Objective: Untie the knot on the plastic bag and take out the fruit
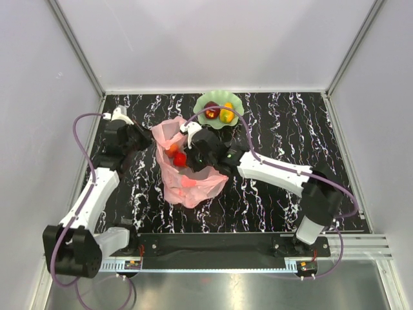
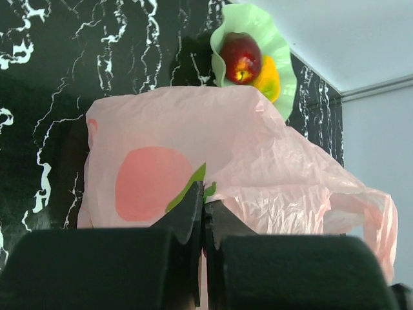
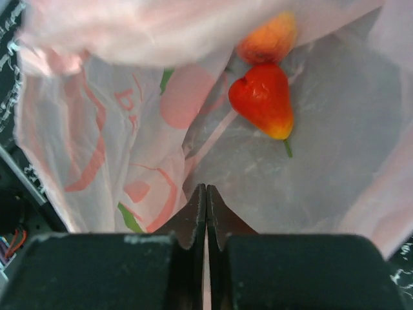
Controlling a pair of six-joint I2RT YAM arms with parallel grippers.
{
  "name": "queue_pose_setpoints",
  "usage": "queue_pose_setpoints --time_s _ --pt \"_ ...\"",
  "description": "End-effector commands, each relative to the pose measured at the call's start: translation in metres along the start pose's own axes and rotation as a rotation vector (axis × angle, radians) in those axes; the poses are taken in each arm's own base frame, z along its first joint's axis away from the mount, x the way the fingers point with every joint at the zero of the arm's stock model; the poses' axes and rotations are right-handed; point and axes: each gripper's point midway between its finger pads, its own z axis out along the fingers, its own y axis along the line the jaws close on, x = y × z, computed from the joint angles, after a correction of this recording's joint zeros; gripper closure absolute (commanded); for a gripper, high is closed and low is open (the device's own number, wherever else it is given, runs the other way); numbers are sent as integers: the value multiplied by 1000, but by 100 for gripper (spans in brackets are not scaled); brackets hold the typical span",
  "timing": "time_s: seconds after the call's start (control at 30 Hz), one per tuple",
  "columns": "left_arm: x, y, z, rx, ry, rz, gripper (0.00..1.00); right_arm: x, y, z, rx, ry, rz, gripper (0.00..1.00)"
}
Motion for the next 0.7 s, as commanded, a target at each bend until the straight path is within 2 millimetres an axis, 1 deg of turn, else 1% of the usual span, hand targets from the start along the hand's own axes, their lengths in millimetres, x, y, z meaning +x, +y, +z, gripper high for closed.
queue_pose_setpoints --time_s 0.0,0.03,0.07,0.1,0.13,0.17,0.2,0.23,0.27,0.37,0.43,0.47,0.53,0.6,0.67 --pt "-10 -8 8 63 -26 -25 100 9 15 17 -88 26 26 100" --pt "-8 -3 9 47 -27 -26 100 13 22 19 -125 24 47 100" --pt "-9 -1 10 42 -37 -26 100 22 34 18 -178 37 53 100" --pt "-9 5 11 29 -40 -33 100 36 38 19 -198 42 63 100" --pt "-6 10 13 19 -34 -40 100 44 50 17 -231 52 54 100" --pt "-4 13 14 8 -31 -47 100 61 58 15 -271 86 54 100" --pt "-2 17 16 -4 -24 -50 100 68 68 13 -309 99 49 100" --pt "0 19 17 -10 -22 -53 100 79 82 8 -351 120 30 100" --pt "3 23 17 -23 -15 -55 100 84 95 5 -398 125 16 100" --pt "10 34 16 -62 -12 -62 100 115 111 2 -413 188 -22 100" --pt "12 38 14 -76 -12 -64 100 127 101 9 -358 209 -7 100" --pt "13 42 13 -91 -14 -65 100 136 94 10 -333 224 -4 100" --pt "15 46 11 -107 -15 -64 100 139 91 8 -321 220 -1 100" --pt "20 52 8 -128 -6 -50 100 144 88 7 -315 224 1 100" --pt "25 56 6 -140 12 -43 100 154 97 -1 -392 264 -11 100"
